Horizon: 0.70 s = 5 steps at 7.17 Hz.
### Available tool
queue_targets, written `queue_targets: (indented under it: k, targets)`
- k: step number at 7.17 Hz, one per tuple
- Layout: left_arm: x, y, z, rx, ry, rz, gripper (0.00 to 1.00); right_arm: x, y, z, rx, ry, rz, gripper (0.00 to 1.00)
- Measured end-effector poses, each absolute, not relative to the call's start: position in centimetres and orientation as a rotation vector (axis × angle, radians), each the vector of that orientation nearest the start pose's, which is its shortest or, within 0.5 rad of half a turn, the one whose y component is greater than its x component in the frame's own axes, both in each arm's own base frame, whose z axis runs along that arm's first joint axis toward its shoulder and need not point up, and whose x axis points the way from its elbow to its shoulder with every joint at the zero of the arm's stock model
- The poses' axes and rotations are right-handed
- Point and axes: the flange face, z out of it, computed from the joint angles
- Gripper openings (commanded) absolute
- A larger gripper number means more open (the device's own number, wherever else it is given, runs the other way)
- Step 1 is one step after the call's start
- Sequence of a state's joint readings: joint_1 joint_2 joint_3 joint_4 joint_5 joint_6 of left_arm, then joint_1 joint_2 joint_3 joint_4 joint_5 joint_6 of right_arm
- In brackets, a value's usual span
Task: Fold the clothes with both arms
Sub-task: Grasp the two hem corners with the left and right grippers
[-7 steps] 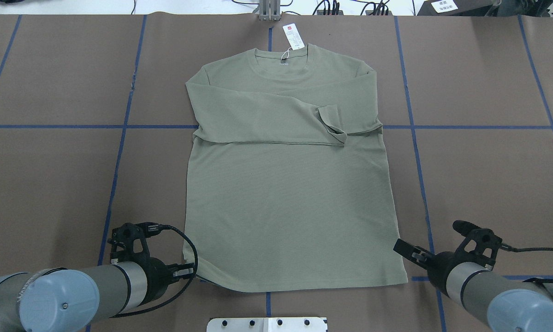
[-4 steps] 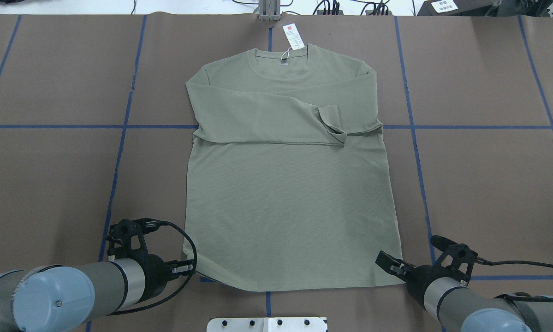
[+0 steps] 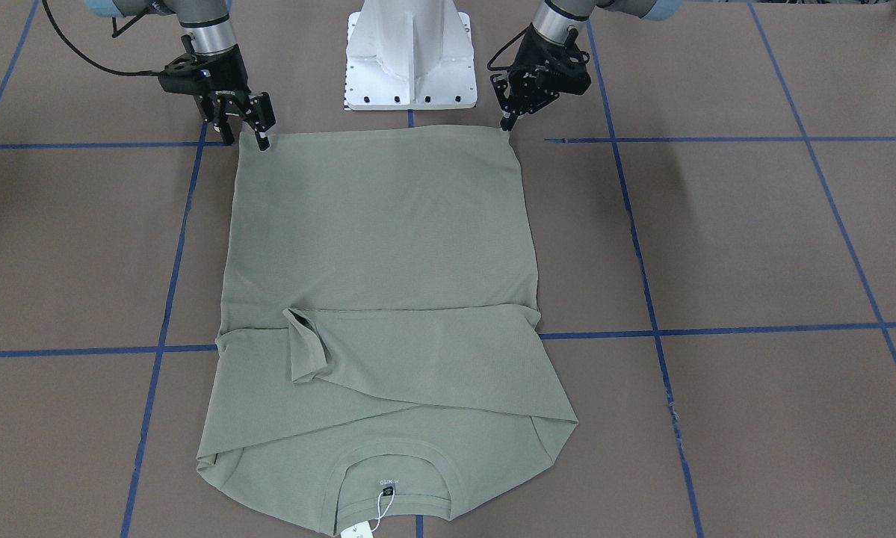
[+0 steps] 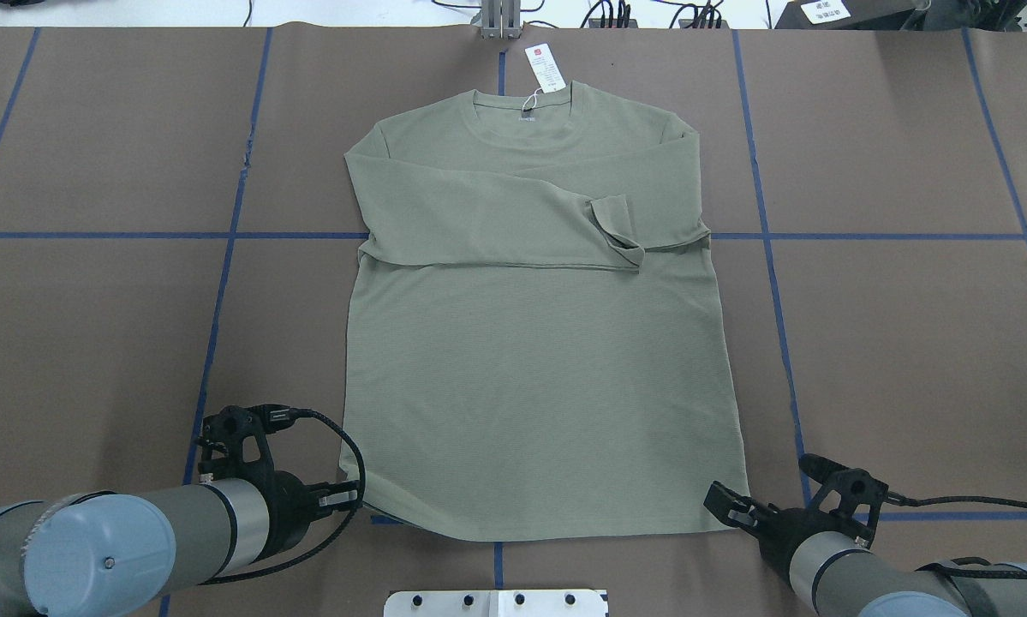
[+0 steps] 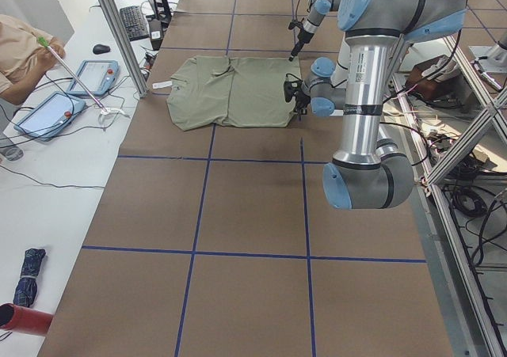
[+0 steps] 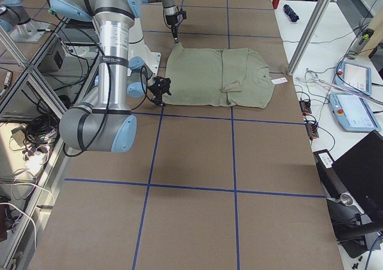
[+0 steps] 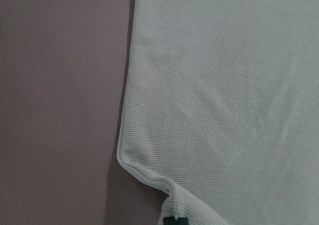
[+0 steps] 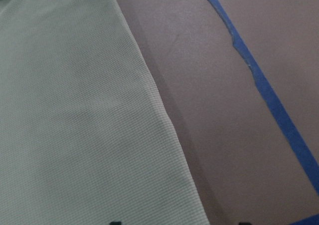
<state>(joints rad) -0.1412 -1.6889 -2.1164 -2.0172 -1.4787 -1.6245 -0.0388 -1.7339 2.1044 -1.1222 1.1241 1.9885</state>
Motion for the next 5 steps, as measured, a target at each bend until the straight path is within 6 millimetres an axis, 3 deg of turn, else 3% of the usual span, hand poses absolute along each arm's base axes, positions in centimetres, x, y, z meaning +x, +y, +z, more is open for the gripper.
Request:
queue_targets:
  k: [1, 5]
  targets:
    - [46.72, -21.03, 29.81, 0.131, 1.106, -0.225, 0.00, -43.71, -15.86, 42.83, 0.229, -0.889, 0.538, 0.01]
    - [46.72, -21.03, 29.80, 0.131, 1.106, -0.225, 0.00, -43.88, -15.20, 42.62, 0.214, -0.893, 0.540, 0.00]
